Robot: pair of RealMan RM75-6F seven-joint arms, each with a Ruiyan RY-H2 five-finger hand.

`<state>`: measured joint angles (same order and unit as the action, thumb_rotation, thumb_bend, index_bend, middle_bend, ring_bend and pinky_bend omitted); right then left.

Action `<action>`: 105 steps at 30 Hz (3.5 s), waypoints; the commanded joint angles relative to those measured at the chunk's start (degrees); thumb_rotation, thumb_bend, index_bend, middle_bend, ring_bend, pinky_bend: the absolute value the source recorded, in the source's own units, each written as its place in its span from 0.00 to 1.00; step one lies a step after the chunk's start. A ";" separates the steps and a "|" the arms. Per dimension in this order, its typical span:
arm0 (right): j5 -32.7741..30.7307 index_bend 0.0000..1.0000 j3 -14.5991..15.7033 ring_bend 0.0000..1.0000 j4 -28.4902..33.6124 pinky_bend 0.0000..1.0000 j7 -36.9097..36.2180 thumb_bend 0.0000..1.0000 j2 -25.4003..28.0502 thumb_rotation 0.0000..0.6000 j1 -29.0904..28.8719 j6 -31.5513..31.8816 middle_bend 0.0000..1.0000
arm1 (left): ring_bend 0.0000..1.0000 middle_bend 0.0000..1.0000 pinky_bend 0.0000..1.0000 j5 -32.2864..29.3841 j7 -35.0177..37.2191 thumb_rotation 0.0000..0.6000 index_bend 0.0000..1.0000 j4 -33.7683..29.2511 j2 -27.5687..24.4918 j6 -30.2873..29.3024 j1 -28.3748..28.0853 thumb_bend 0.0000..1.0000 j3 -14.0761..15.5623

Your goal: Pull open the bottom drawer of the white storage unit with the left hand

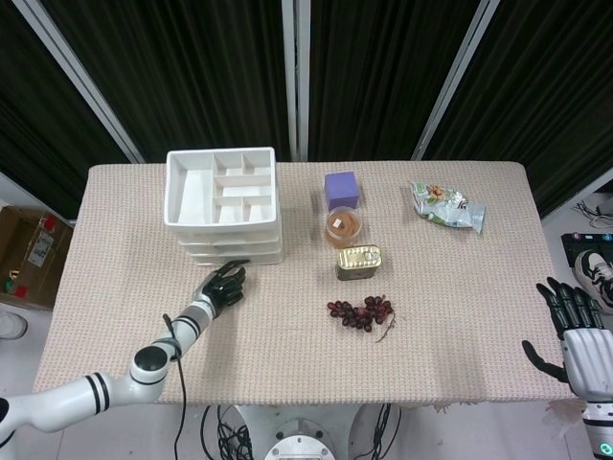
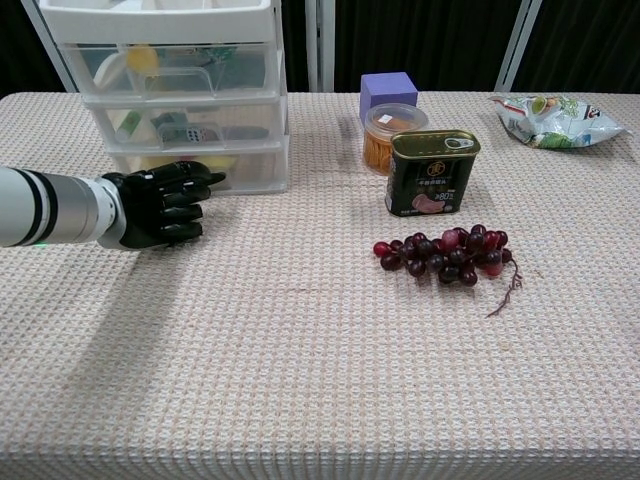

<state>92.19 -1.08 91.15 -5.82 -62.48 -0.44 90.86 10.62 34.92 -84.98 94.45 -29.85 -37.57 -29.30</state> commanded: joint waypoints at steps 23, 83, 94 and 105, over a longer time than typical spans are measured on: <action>-0.23 0.00 -0.02 0.00 -0.79 0.00 -1.05 0.21 -0.20 1.00 0.05 -0.31 0.00 | 0.87 0.74 1.00 7.67 1.92 1.00 0.13 -9.97 -5.81 4.22 5.70 0.49 2.44; -1.36 0.00 -0.10 0.00 -5.17 0.00 -5.24 0.21 -1.26 1.00 0.47 -0.40 0.01 | 0.86 0.74 1.00 42.47 -57.78 1.00 0.30 -10.80 -6.51 -25.88 1.07 0.38 20.13; -1.39 0.00 -0.08 0.00 -5.07 0.00 -5.12 0.21 -1.31 1.00 0.66 -0.30 0.01 | 0.86 0.74 1.00 47.75 -54.03 1.00 0.33 -17.26 -13.55 -21.78 1.57 0.38 24.72; -1.26 0.00 -0.13 0.00 -4.82 0.00 -5.02 0.21 -1.02 1.00 0.84 0.07 0.01 | 0.85 0.74 1.00 49.03 -54.98 1.00 0.29 -18.97 -15.45 -22.82 1.05 0.38 26.22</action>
<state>90.94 -1.22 86.32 -10.83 -63.51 0.39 90.92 59.38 -19.81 -103.69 79.27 -52.37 -36.55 -3.25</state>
